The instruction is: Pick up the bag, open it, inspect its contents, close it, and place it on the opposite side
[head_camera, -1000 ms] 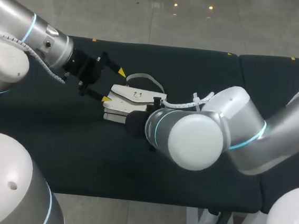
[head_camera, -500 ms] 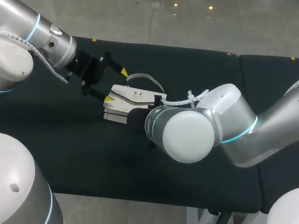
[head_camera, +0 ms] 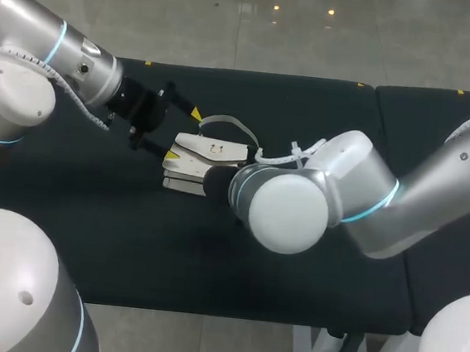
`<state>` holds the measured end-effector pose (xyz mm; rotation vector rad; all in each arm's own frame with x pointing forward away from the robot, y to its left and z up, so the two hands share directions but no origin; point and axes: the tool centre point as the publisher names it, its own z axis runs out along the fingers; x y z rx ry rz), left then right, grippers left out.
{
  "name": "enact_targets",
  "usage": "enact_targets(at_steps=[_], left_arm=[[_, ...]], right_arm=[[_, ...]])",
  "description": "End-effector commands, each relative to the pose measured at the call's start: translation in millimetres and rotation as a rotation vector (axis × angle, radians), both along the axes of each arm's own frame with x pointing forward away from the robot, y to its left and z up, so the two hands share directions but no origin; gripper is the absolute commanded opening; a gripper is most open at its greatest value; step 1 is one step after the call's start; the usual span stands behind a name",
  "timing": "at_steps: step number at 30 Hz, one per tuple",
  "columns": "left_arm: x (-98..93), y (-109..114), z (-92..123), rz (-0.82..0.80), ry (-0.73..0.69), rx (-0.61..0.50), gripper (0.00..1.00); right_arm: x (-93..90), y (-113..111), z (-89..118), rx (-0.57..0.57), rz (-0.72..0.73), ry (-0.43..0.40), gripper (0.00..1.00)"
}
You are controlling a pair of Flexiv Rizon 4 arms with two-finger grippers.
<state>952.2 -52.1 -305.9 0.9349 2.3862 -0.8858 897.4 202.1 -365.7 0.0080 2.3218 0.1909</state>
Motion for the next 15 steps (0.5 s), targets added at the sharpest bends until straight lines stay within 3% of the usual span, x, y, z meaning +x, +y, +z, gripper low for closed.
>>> enact_targets(at_steps=[1, 6, 8, 9, 15], left_arm=[[1.4, 0.8, -2.4, 0.001, 0.001, -0.002, 1.0], [1.2, 2.3, -3.8, 0.003, 0.005, 0.0, 1.0], [1.2, 2.9, -4.2, 0.004, 0.006, 0.001, 1.0], [1.2, 3.3, -4.3, 0.005, 0.006, 0.002, 1.0], [-0.6, 4.8, -7.2, -0.006, -0.005, -0.01, 1.0]], right_arm=[[3.9, 4.1, -8.8, 0.002, -0.03, -0.132, 0.34], [7.1, 6.3, -8.8, 0.007, -0.041, -0.138, 0.24], [7.5, 6.9, -8.3, 0.002, -0.048, -0.144, 0.11], [7.6, 6.9, -8.3, 0.003, -0.049, -0.145, 0.0], [5.0, 7.2, -10.9, 0.005, -0.06, -0.156, 0.0]])
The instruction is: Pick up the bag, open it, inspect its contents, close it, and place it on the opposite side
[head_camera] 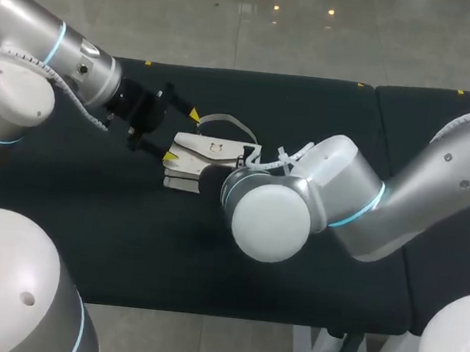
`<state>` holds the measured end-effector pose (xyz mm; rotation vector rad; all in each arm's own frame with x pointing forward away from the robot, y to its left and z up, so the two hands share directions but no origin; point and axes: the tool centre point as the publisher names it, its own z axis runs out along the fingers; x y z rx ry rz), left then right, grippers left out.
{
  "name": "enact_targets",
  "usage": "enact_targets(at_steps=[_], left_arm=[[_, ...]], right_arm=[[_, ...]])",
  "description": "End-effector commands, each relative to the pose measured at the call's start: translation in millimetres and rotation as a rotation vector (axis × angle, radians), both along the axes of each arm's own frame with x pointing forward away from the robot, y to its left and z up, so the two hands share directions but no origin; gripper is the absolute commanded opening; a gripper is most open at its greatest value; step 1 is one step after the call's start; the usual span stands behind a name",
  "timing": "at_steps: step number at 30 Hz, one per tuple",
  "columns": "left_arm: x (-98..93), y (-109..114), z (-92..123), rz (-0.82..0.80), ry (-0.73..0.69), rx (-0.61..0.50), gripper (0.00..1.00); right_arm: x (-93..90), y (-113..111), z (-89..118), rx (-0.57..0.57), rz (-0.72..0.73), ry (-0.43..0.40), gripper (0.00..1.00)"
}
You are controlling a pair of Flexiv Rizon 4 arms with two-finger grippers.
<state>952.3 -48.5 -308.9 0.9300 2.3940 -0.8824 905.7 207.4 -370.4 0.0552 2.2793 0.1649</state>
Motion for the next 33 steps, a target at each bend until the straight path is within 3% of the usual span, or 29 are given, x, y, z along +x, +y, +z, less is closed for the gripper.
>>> enact_targets(at_steps=[1, 10, 16, 20, 31, 33], left_arm=[[-1.6, 1.3, -4.8, -0.015, -0.016, -0.018, 1.0], [-10.3, -4.8, -9.6, -0.055, -0.111, -0.05, 1.0], [-8.8, -12.4, -17.4, -0.06, -0.128, -0.05, 0.88], [-4.7, -20.0, -22.6, -0.067, -0.137, -0.027, 0.75], [11.4, -28.0, -39.7, -0.04, -0.173, 0.032, 0.58], [15.1, -28.3, -41.2, -0.034, -0.176, 0.028, 0.5]], right_arm=[[-4.2, 2.3, -6.9, 0.004, -0.015, -0.118, 0.0], [-8.4, 3.7, -9.5, 0.006, -0.039, -0.135, 0.0], [-8.4, 3.7, -9.5, 0.006, -0.039, -0.135, 0.0], [-8.4, 3.7, -9.5, 0.006, -0.039, -0.135, 0.0], [-8.4, 3.7, -9.5, 0.006, -0.039, -0.135, 0.0], [-8.4, 3.7, -9.5, 0.006, -0.039, -0.135, 0.0]])
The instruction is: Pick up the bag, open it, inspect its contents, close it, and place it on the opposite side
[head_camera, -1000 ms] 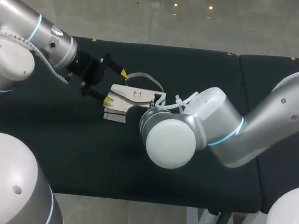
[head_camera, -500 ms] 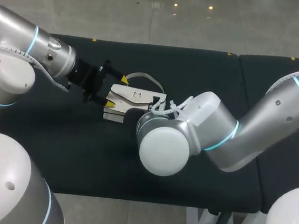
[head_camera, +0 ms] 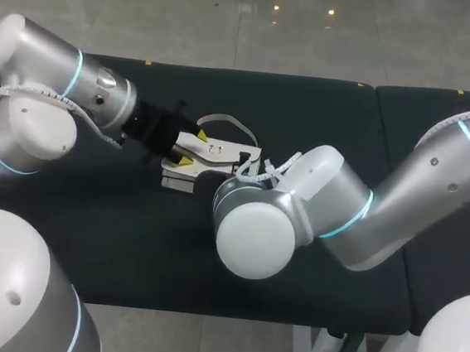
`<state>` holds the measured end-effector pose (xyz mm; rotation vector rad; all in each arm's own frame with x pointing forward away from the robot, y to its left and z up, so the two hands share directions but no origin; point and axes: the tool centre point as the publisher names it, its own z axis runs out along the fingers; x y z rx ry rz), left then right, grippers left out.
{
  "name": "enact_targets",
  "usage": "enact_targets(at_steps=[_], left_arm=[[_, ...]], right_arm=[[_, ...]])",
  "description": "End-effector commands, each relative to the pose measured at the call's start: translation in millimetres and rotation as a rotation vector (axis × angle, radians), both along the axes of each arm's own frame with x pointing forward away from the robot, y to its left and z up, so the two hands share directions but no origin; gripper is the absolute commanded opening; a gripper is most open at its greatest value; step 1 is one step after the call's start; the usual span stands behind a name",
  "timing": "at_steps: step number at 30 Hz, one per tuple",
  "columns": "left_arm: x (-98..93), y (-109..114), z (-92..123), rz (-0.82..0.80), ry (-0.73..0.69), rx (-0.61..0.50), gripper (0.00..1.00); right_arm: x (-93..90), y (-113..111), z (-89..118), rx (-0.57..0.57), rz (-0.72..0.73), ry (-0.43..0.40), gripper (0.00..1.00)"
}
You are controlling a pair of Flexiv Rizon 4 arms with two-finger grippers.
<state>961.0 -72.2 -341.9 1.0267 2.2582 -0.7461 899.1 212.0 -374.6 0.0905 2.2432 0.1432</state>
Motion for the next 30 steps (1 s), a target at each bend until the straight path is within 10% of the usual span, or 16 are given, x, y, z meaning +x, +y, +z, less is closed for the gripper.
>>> enact_targets(at_steps=[1, 5, 8, 30], left_arm=[[9.7, -5.0, -9.6, 0.02, -0.015, -0.007, 0.47], [19.5, -5.9, -13.4, 0.045, -0.008, -0.013, 0.33], [24.4, -5.5, -13.7, 0.068, 0.011, -0.026, 0.0], [43.6, -2.9, 33.7, 0.211, 0.374, -0.098, 0.0]], right_arm=[[-1.8, -0.8, -5.3, 0.007, -0.004, -0.101, 0.0], [-1.8, -0.8, -5.3, 0.007, -0.004, -0.101, 0.0], [-1.8, -0.8, -5.3, 0.007, -0.004, -0.101, 0.0], [-1.8, -0.8, -5.3, 0.007, -0.004, -0.101, 0.0]])
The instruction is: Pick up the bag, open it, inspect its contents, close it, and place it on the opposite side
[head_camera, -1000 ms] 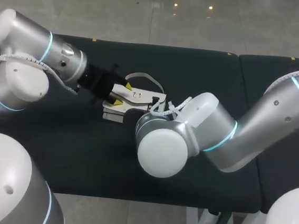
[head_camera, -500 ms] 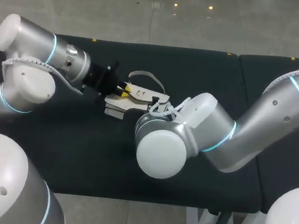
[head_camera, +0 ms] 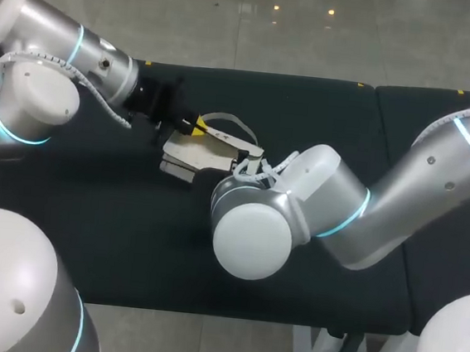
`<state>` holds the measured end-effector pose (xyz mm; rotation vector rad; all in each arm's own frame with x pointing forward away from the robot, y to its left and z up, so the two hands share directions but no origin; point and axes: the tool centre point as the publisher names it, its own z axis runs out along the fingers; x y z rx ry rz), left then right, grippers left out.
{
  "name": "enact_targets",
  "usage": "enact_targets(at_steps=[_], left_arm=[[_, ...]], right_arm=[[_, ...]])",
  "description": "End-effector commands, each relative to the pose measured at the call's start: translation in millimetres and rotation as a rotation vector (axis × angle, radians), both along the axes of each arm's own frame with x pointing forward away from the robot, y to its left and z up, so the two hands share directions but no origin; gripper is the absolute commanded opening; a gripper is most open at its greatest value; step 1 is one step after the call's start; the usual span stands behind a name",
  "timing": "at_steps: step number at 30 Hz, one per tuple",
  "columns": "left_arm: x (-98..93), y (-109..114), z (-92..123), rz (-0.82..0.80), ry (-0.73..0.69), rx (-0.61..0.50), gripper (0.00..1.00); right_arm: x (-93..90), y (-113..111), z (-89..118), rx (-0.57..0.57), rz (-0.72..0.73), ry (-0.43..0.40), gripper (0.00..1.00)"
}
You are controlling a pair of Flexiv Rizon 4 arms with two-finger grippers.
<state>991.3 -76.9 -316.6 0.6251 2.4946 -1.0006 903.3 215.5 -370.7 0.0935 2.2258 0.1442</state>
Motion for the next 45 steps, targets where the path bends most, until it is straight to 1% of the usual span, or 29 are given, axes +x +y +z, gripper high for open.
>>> enact_targets(at_steps=[1, 7, 12, 13, 14, 15, 16, 17, 19, 23, 25, 28, 32, 33, 39, 43, 45], left_arm=[[14.6, 1.6, 8.1, -0.012, 0.085, 0.019, 0.0], [18.0, 1.1, 5.7, 0.015, 0.118, 0.039, 0.0], [12.1, 0.8, 1.6, 0.009, 0.096, 0.055, 0.01], [10.5, 0.9, 0.1, 0.007, 0.087, 0.058, 0.34], [8.7, 1.1, -1.4, 0.008, 0.075, 0.061, 0.45], [6.9, 1.5, -3.0, 0.008, 0.075, 0.06, 0.68], [5.5, 1.9, -4.6, 0.009, 0.073, 0.06, 0.81], [4.1, 2.3, -6.4, 0.011, 0.068, 0.058, 0.87], [2.7, 2.8, -10.9, 0.02, 0.065, 0.054, 0.89], [4.0, 2.8, -20.7, 0.036, 0.077, 0.044, 0.88], [7.2, 2.4, -24.3, 0.045, 0.081, 0.039, 0.91], [14.2, 0.4, -29.9, 0.063, 0.085, 0.042, 0.91], [30.7, -3.2, -31.6, 0.076, 0.111, 0.036, 0.85], [34.9, -4.0, -31.2, 0.079, 0.122, 0.028, 0.85], [53.2, -7.7, -36.3, 0.091, 0.156, 0.042, 0.69], [56.0, -10.6, -39.1, 0.083, 0.178, 0.039, 0.71], [56.3, -12.3, -39.6, 0.08, 0.185, 0.043, 0.69]], right_arm=[[-5.9, -4.4, -9.2, 0.005, -0.001, -0.084, 0.0], [-5.9, -4.4, -9.2, 0.005, -0.001, -0.084, 0.0], [-5.9, -4.4, -9.2, 0.005, -0.001, -0.084, 0.0], [-5.9, -4.4, -9.2, 0.005, -0.001, -0.084, 0.0], [-5.9, -4.4, -9.2, 0.005, -0.001, -0.084, 0.0], [-5.9, -4.4, -9.2, 0.005, -0.001, -0.084, 0.0], [-5.9, -4.4, -9.2, 0.005, -0.001, -0.084, 0.0], [-5.9, -4.4, -9.2, 0.005, -0.001, -0.084, 0.0], [-5.9, -4.4, -9.2, 0.005, -0.001, -0.084, 0.0], [-5.9, -4.4, -9.2, 0.005, -0.001, -0.084, 0.0], [-5.9, -4.4, -9.2, 0.005, -0.001, -0.084, 0.0], [-5.9, -4.4, -9.2, 0.005, -0.001, -0.084, 0.0], [-5.9, -4.4, -9.2, 0.005, -0.001, -0.084, 0.0], [-5.9, -4.4, -9.2, 0.005, -0.001, -0.084, 0.0], [-5.9, -4.4, -9.2, 0.005, -0.001, -0.084, 0.0], [-5.9, -4.4, -9.2, 0.005, -0.001, -0.084, 0.0], [-5.9, -4.4, -9.2, 0.005, -0.001, -0.084, 0.0]])
